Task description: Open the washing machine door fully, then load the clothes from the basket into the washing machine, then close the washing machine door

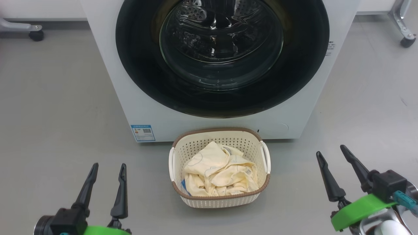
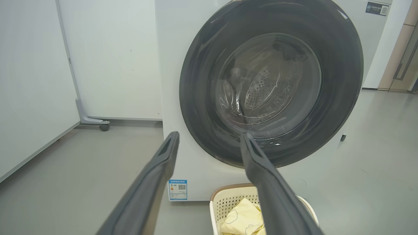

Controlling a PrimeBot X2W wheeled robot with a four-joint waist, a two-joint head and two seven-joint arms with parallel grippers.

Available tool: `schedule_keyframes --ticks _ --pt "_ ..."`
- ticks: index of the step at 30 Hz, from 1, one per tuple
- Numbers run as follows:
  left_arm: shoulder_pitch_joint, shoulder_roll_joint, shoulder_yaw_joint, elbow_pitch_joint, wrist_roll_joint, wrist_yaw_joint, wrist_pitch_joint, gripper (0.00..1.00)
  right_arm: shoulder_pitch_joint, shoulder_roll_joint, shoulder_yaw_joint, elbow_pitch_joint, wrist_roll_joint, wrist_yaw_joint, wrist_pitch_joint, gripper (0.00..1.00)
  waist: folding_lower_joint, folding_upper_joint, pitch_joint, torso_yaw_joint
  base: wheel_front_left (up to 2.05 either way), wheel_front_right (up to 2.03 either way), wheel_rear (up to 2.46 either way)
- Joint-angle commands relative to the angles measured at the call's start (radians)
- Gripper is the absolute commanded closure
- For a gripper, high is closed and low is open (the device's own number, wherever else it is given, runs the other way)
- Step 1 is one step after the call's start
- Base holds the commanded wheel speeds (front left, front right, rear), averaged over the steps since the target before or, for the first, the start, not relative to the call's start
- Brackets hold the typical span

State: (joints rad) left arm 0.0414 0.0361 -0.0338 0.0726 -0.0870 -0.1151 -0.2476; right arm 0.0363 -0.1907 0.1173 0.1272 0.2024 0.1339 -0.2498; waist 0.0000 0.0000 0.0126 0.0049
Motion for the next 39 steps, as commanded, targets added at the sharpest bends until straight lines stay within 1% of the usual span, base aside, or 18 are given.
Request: schedule_keyframes --ticks 1,15,26,32,39 --pt "-0.025 0.014 0.037 -0.026 0.005 -0.002 -0.014 0.00 -0.031 -0.015 0.009 -0.027 -0.008 -0.003 -0.012 0.00 0.0000 0.0000 0.000 0.000 0.00 0.00 0.00" --pt "-0.023 0.014 0.053 -0.017 0.002 -0.004 -0.014 0.00 -0.030 0.002 -0.022 -0.021 -0.027 -0.003 -0.012 0.00 0.0000 0.0000 0.003 -0.005 0.00 0.00 0.00" --pt "-0.028 0.014 0.060 -0.020 -0.007 -0.003 -0.014 0.00 -0.034 0.005 -0.025 -0.018 -0.030 -0.003 -0.012 0.00 0.0000 0.0000 0.009 -0.008 0.06 0.06 -0.11" --pt "-0.030 0.014 0.062 -0.025 -0.009 -0.004 -0.014 0.00 -0.036 0.005 -0.023 -0.016 -0.031 -0.003 -0.012 0.00 0.0000 0.0000 0.007 -0.011 0.54 0.54 -1.09" --pt "-0.029 0.014 0.062 -0.027 -0.010 -0.005 -0.014 0.00 -0.036 0.004 -0.021 -0.014 -0.030 -0.003 -0.012 0.00 0.0000 0.0000 0.005 -0.017 1.05 1.05 -2.09"
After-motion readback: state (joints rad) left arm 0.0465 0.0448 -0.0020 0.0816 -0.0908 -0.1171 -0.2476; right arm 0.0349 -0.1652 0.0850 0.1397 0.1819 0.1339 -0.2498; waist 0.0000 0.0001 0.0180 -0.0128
